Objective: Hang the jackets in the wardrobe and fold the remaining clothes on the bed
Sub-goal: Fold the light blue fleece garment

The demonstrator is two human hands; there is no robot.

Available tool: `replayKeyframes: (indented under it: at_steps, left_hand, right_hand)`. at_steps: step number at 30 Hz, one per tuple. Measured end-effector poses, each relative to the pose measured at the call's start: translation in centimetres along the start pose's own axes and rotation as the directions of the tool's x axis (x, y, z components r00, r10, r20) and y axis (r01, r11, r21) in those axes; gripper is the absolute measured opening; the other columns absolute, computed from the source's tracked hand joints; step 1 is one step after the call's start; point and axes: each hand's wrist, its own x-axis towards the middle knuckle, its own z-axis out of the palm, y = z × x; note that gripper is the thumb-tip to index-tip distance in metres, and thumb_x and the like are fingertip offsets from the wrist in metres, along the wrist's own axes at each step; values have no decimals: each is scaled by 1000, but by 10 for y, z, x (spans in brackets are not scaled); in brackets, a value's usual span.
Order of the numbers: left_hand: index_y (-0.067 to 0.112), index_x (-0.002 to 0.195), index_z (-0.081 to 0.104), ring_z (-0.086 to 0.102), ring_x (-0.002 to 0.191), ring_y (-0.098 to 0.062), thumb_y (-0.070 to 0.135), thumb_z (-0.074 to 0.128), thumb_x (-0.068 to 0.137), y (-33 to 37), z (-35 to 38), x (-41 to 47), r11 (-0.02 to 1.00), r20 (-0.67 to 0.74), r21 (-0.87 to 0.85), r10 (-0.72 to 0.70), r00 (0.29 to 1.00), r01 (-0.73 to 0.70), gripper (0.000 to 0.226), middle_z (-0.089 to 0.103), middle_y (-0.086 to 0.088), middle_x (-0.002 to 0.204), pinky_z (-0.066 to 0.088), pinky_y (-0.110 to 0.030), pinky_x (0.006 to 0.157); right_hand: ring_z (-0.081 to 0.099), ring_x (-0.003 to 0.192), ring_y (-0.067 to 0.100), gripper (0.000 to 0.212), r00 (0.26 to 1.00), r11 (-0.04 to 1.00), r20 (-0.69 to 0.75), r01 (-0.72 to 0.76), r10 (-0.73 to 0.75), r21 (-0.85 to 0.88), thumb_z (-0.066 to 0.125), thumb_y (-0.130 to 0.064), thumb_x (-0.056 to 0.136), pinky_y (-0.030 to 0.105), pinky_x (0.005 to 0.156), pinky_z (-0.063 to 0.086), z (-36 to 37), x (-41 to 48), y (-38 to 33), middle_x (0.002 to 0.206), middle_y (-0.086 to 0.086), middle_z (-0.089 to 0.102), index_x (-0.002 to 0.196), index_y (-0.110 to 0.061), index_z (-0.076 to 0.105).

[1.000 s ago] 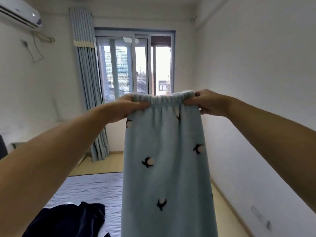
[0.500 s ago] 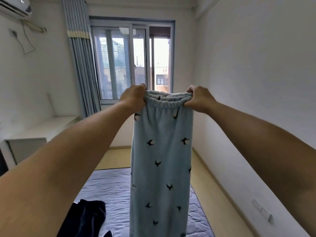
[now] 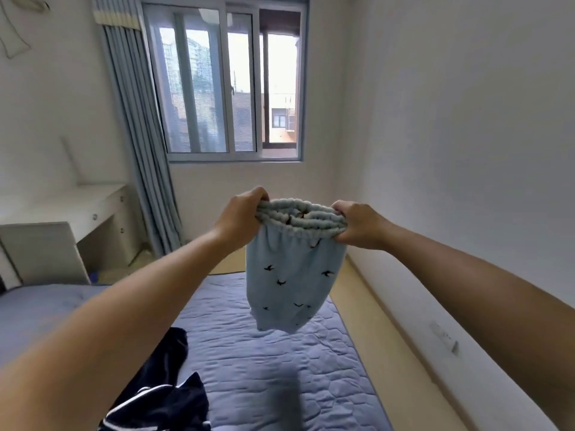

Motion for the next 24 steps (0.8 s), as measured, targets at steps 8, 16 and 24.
replayKeyframes:
  at_steps: [8, 16, 24]
  left_hand:
    - [16, 92, 53, 49, 71, -18, -8, 55, 74, 44, 67, -221, 986, 331, -94, -97, 939, 135, 30, 54, 2, 82, 35, -23, 57]
    - [11, 94, 56, 46, 72, -10, -2, 62, 71, 152, 76, -412, 955, 638, -133, -123, 760, 266, 27, 52, 12, 78, 37, -15, 63]
    - [23, 94, 50, 48, 78, -8, 8, 71, 71, 185, 76, -441, 935, 823, -65, -148, 548, 350, 35, 54, 11, 88, 39, -11, 64]
  right_hand:
    - [53, 76, 22, 23, 944, 997, 330, 44, -21, -64, 70, -19, 69, 36, 65, 46, 115, -172, 32, 83, 2, 54, 81, -16, 51]
    - [52, 83, 21, 25, 804, 994, 585, 97, -107, 49, 68, -23, 68, 40, 72, 50, 159, -377, 50, 95, 2, 52, 85, -18, 50]
    - [47, 73, 14, 18, 729, 984, 675, -15, -113, 180, 65, -15, 69, 30, 60, 38, 167, -435, 61, 80, -2, 50, 78, -18, 50]
